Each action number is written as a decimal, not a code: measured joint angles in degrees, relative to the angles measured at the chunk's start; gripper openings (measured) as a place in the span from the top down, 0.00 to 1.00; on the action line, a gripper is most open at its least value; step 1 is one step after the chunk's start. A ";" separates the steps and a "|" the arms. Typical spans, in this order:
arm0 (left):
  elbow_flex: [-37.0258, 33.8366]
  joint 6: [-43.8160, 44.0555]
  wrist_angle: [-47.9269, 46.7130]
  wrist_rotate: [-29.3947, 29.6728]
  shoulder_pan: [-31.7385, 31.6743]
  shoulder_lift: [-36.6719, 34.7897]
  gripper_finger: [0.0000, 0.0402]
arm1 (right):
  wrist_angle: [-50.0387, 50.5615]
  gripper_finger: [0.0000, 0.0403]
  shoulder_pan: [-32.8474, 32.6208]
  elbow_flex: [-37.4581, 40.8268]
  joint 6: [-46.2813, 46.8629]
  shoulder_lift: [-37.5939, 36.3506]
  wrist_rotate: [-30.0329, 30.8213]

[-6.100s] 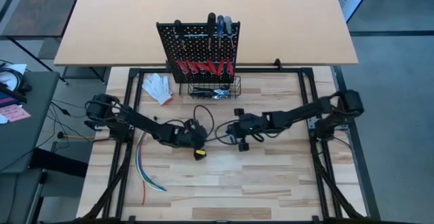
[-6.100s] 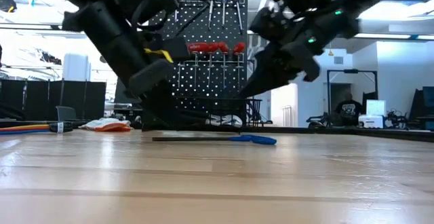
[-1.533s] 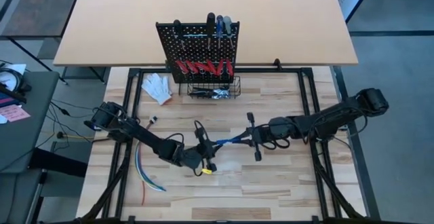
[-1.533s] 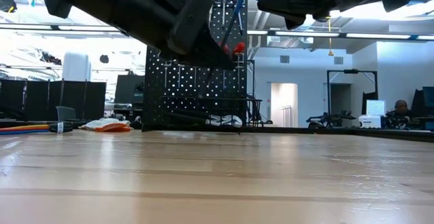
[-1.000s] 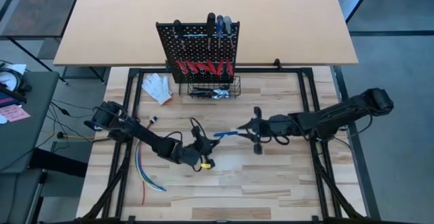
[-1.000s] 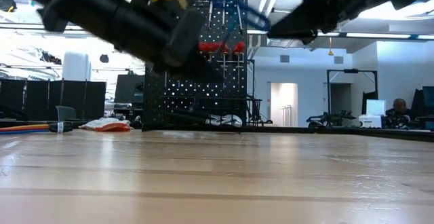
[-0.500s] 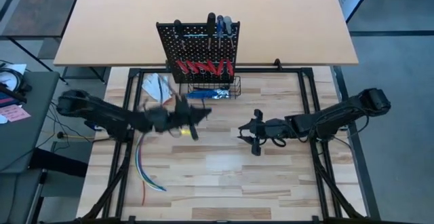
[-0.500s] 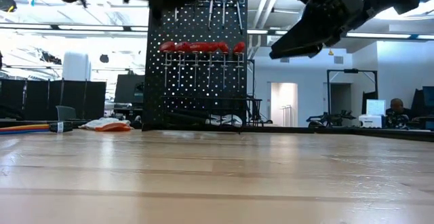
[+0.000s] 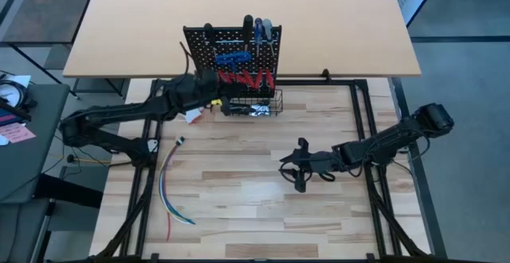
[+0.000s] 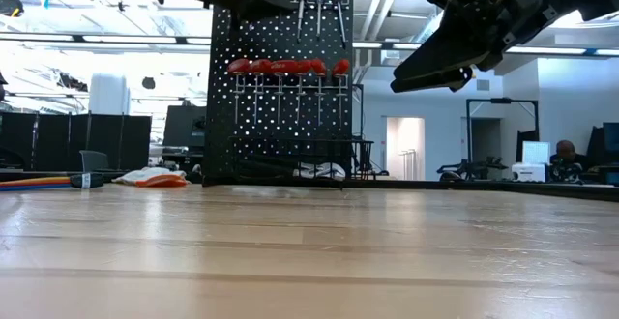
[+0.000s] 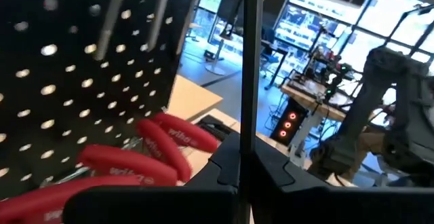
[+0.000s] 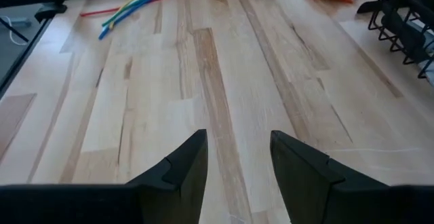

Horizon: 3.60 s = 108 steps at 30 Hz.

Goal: Hang tools onto peg board
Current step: Hang the blue pick tool on the black pegboard, then return to Home Position

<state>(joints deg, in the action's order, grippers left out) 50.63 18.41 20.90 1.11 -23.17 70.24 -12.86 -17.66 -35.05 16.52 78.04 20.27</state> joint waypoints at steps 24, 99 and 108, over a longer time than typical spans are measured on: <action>0.00 6.10 -4.03 -4.42 -7.52 0.30 1.00 | -0.12 0.59 -0.05 0.00 -1.52 0.00 0.00; -13.30 -3.50 -35.54 -5.58 1.48 -40.25 0.99 | -0.89 0.75 7.82 16.13 -5.89 -34.28 -12.92; -28.61 -1.18 -24.02 -5.06 5.35 -51.69 1.00 | -11.29 0.83 23.86 22.44 -4.47 -39.78 -32.46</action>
<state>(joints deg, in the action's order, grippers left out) 22.02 17.23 -3.12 -3.95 -17.82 18.55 -24.14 6.20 -12.60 12.05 38.26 -12.19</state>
